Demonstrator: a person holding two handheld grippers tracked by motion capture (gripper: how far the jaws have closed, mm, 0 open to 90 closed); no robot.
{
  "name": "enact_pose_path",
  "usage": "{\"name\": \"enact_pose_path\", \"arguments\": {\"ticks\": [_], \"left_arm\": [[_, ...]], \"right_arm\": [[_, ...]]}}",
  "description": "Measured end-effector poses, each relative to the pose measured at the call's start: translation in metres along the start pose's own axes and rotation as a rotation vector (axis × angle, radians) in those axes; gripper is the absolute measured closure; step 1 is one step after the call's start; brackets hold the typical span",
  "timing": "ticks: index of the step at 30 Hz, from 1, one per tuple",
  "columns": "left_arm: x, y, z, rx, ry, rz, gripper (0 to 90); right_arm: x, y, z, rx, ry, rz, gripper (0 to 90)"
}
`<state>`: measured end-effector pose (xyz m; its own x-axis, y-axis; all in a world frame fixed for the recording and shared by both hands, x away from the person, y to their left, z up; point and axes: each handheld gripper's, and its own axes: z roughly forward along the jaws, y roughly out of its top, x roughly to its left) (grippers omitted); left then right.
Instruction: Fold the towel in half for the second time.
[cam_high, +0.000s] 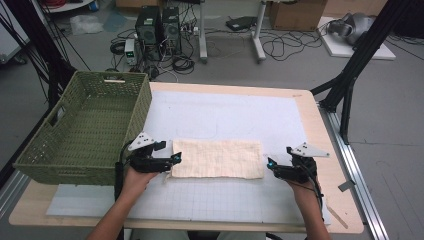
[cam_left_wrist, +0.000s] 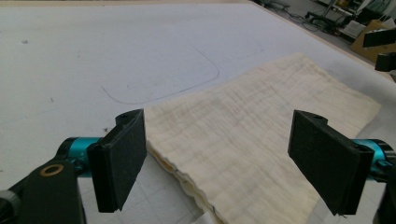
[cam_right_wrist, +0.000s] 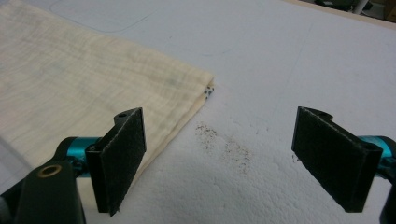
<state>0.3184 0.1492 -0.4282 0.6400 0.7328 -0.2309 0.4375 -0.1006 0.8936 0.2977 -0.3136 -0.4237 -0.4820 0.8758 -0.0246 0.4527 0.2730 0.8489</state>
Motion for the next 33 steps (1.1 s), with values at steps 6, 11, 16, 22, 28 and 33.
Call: {"name": "enact_pose_path", "arguments": {"ticks": [6,11,16,22,28,33], "left_arm": [[0.001,-0.001,0.003,0.002,0.011,-0.007,20.2],[0.004,0.002,0.005,-0.023,0.038,-0.017,21.9],[0.008,0.015,0.019,0.022,0.011,-0.036,22.8],[0.021,0.03,0.037,0.035,0.039,-0.053,22.2],[0.035,0.024,0.05,0.09,0.104,-0.087,25.9],[0.038,0.023,0.054,0.119,0.126,-0.086,35.9]], "right_arm": [[0.0,-0.001,-0.001,-0.001,0.004,0.004,17.2],[0.002,0.0,0.0,0.001,0.005,-0.009,17.2],[0.002,0.0,0.0,0.006,0.011,-0.005,17.2],[-0.001,-0.001,0.0,0.003,0.009,-0.002,17.2],[-0.001,-0.001,0.001,0.009,0.014,-0.005,17.2],[0.0,-0.002,0.002,0.012,0.015,0.001,17.2]]}}
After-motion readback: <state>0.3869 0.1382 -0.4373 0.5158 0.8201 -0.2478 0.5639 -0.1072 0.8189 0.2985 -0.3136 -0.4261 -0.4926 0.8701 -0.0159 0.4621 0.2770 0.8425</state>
